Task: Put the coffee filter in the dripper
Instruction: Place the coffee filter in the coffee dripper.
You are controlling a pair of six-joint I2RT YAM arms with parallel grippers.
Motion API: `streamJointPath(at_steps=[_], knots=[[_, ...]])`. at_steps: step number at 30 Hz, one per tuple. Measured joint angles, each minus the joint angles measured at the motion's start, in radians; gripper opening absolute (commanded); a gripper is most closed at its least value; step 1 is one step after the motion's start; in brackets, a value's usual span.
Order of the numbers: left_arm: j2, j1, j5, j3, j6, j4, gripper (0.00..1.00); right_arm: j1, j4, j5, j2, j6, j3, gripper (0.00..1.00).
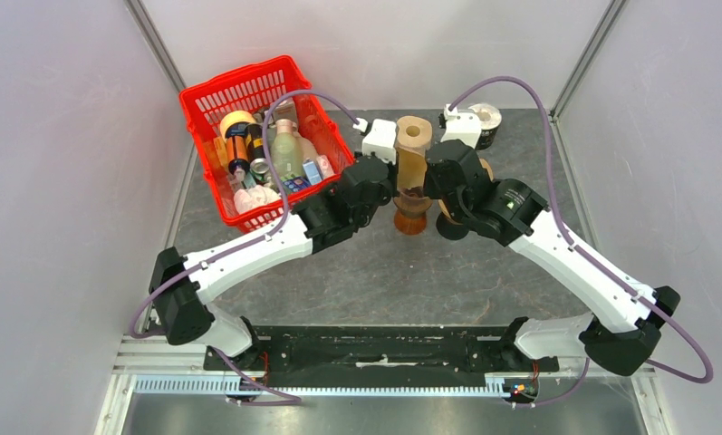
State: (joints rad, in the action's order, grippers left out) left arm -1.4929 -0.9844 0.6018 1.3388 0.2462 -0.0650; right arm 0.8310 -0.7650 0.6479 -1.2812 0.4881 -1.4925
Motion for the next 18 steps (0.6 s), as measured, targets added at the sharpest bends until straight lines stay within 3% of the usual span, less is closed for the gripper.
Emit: streamJointPath(at_steps=[1,4,9,14,18], knots=[[-0.001,-0.003,0.0,0.002,0.0,-0.009,0.04,0.0,-0.006,-0.003,0.001,0.002,0.0,0.0],[0.0,-0.005,-0.01,0.003,0.0,-0.016,0.22,0.0,-0.026,-0.024,0.001,0.009,0.0,0.0],[0.011,0.003,-0.054,0.001,-0.006,-0.026,0.43,-0.021,-0.057,-0.079,-0.004,0.026,0.0,0.0],[0.079,0.003,-0.116,-0.044,-0.019,-0.021,0.76,-0.049,-0.089,-0.126,-0.034,0.061,0.0,0.0],[0.148,0.003,-0.161,-0.111,-0.028,0.002,0.86,-0.091,-0.093,-0.186,-0.043,0.09,0.0,0.0]])
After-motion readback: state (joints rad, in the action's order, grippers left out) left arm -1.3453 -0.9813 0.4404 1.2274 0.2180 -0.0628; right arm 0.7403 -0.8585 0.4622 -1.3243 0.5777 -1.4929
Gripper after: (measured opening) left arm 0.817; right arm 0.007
